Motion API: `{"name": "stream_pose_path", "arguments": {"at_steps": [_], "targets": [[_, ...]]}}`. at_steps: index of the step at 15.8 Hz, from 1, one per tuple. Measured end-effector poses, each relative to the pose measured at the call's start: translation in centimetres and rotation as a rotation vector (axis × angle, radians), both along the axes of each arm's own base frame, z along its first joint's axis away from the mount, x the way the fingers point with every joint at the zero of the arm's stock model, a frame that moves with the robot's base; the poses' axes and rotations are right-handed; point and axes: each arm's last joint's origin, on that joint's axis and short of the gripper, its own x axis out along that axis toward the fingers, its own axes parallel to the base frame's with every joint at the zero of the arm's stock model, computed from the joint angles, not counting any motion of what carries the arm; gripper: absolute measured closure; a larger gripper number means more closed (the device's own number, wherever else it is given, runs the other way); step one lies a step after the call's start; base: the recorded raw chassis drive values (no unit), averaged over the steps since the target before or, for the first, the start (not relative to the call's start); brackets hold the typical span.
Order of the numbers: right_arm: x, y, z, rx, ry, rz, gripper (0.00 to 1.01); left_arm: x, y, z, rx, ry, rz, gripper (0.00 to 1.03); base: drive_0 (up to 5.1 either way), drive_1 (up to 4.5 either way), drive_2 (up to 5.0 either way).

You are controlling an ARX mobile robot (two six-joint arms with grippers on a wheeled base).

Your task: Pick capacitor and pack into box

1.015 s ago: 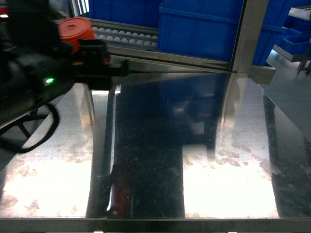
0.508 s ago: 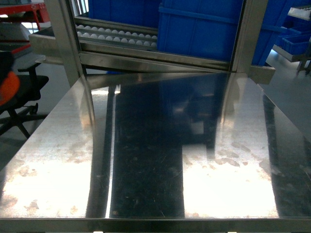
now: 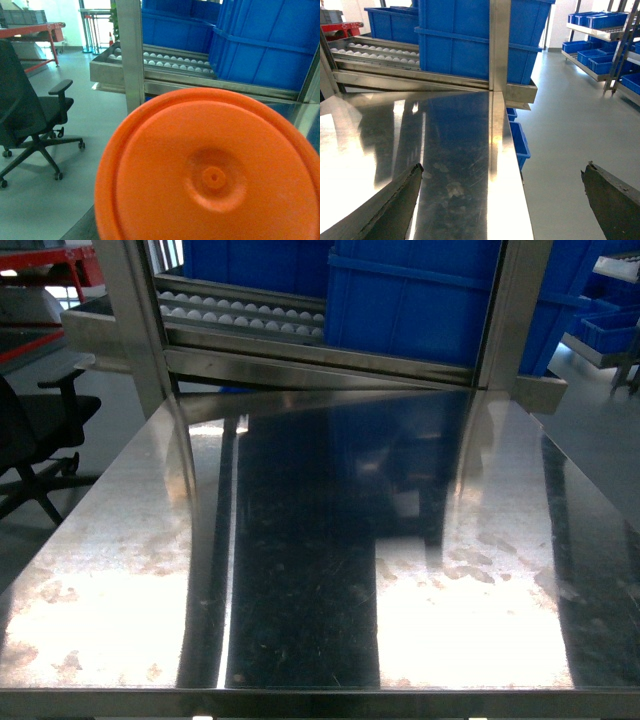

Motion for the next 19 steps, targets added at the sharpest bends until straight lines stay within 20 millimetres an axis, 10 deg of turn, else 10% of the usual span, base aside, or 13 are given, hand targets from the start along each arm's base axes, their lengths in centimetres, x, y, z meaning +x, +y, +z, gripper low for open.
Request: {"name": "stream_pose_path", "arguments": {"at_steps": [19], "targets": [[0.0,0.0,0.0,0.000,-0.002,0.001,0.03,-4.7,2.2,-2.7,-0.003,0.000,-0.008,0.58,0.0,0.00,0.0]]}}
